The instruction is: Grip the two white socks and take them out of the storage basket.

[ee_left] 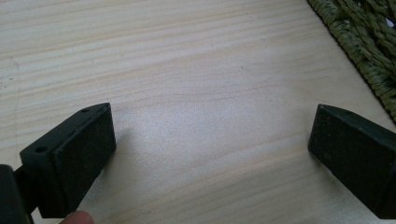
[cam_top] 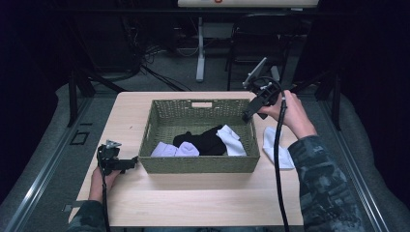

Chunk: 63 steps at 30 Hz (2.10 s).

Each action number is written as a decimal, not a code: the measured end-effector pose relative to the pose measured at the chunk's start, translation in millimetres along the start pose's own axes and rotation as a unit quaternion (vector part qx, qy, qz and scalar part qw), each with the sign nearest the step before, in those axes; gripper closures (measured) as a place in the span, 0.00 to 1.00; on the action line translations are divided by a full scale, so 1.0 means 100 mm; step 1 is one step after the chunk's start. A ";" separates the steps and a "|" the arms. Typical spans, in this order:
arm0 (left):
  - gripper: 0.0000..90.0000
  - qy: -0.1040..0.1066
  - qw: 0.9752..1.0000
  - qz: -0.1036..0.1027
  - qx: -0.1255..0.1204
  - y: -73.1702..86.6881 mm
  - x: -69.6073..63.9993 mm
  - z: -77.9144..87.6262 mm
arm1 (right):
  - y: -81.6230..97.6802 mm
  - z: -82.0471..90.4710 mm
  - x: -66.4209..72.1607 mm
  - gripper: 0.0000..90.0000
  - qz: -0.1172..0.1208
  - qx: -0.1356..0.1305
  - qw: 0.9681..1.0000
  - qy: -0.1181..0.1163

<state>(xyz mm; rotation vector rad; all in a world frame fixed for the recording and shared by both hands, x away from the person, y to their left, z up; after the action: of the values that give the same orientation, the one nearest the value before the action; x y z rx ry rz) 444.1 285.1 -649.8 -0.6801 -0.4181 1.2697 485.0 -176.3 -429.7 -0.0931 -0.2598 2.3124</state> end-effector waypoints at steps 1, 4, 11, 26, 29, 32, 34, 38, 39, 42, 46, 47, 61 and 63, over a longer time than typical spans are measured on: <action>0.00 0.000 1.000 0.000 0.000 0.00 0.00 0.00 | -0.03 -0.01 0.03 0.00 0.002 0.002 1.000 0.000; 0.00 0.000 1.000 -0.002 0.001 0.00 0.00 0.00 | -0.15 -0.08 0.12 0.00 0.014 0.000 1.000 -0.003; 0.00 0.002 1.000 -0.005 0.001 -0.01 0.01 0.00 | -0.36 -0.26 0.25 0.00 0.027 -0.013 0.999 -0.011; 0.00 0.002 1.000 -0.005 0.001 -0.01 0.01 0.00 | -0.40 -0.93 0.36 0.02 0.016 -0.026 0.999 -0.032; 0.00 0.002 1.000 -0.005 0.001 0.00 0.00 0.00 | -0.38 -1.03 0.35 0.03 0.013 -0.012 0.999 -0.035; 0.00 0.002 1.000 -0.004 0.001 -0.01 0.00 0.00 | -0.37 -1.14 0.33 0.04 0.010 -0.008 0.999 -0.034; 0.00 0.002 1.000 -0.005 0.001 -0.01 0.00 0.00 | -0.37 -1.23 0.33 0.06 0.001 -0.012 0.999 -0.032; 0.00 0.002 1.000 -0.004 0.001 -0.01 0.00 0.00 | -0.34 -1.40 0.31 0.11 0.002 0.004 1.000 -0.026; 0.00 0.002 1.000 -0.005 0.001 -0.01 0.00 0.00 | -0.33 -1.45 0.31 0.13 0.001 0.007 1.000 -0.022; 0.00 0.002 1.000 -0.005 0.001 -0.01 0.01 0.00 | -0.33 -1.57 0.31 0.16 0.001 0.018 1.000 -0.013; 0.00 0.002 1.000 -0.005 0.001 -0.01 0.01 -0.01 | -0.33 -1.66 0.29 0.24 -0.004 0.029 1.000 0.008; 0.00 0.002 1.000 -0.005 0.001 -0.01 0.01 -0.01 | -0.33 -1.66 0.29 0.24 -0.004 0.029 1.000 0.008; 0.00 0.002 1.000 -0.005 0.001 -0.01 0.01 -0.01 | -0.24 -1.69 0.24 0.89 -0.029 0.075 0.996 0.026; 0.00 0.002 1.000 -0.005 0.001 -0.01 0.01 -0.01 | -0.25 -1.53 0.25 0.89 -0.022 0.071 0.997 0.024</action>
<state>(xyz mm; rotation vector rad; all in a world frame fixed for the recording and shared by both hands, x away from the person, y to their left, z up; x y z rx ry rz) 445.0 285.4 -649.8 -0.6785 -0.4163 1.2588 508.8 -117.2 -573.1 -0.0717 -0.0719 2.2747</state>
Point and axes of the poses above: each handheld gripper's, and its own axes: z roughly backward along the jaws, y roughly out of its underside, x roughly to its left, the point moved 8 cm from there along -z, roughly forward along the jaws, and after that the axes turned 5 degrees about z, right-handed, at the moved point
